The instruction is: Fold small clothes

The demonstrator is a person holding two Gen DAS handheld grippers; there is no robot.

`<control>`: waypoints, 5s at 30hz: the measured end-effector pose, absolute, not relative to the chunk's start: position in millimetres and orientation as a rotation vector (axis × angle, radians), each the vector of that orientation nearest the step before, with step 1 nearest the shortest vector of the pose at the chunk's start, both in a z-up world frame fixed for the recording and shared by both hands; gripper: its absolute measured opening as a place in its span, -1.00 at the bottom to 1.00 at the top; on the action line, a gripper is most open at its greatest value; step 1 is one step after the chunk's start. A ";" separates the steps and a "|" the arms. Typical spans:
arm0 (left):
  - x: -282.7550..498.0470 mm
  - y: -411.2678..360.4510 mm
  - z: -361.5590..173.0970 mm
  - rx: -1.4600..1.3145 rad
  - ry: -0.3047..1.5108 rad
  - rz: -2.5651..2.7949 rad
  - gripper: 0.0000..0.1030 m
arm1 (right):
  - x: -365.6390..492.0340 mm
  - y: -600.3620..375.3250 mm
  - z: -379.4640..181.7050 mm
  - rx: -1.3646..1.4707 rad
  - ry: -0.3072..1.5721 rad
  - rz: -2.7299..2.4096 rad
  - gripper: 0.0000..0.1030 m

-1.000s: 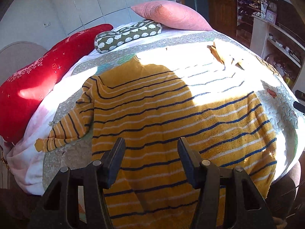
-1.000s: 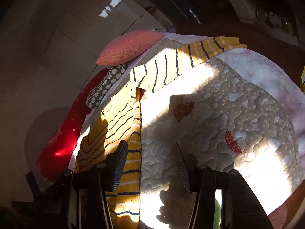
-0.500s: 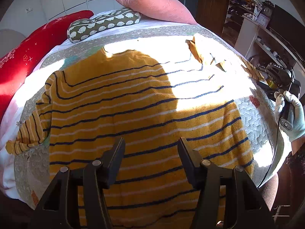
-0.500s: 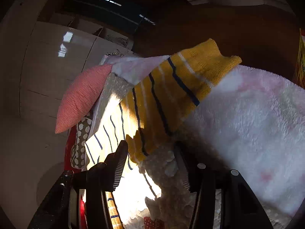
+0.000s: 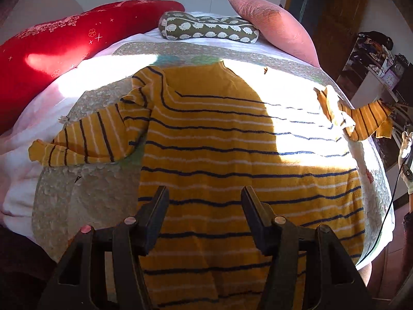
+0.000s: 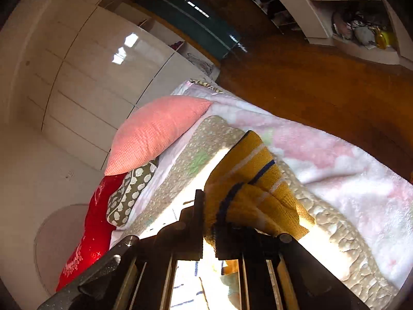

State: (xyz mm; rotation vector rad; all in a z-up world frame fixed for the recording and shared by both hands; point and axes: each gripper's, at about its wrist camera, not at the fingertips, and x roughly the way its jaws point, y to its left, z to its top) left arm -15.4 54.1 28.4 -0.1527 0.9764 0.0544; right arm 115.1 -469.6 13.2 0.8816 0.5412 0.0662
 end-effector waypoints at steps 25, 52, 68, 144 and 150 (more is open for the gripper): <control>-75.9 212.0 5.4 -0.453 0.914 0.274 0.19 | 184.6 69.9 -54.0 0.147 0.978 0.633 -0.75; -9.5 185.2 33.7 -0.437 0.860 0.193 0.20 | 194.1 -41.8 -7.4 0.471 0.980 0.697 0.31; -75.0 251.9 24.6 -0.496 0.823 0.299 0.28 | 198.1 -88.0 -16.5 0.634 0.977 0.525 0.31; -42.9 292.8 6.4 -0.526 0.899 0.447 0.42 | 39.5 -108.2 9.3 0.225 0.893 0.654 0.00; -25.6 346.4 -22.3 -0.754 0.896 0.415 0.46 | 30.1 41.7 -2.9 -0.027 0.913 0.868 0.00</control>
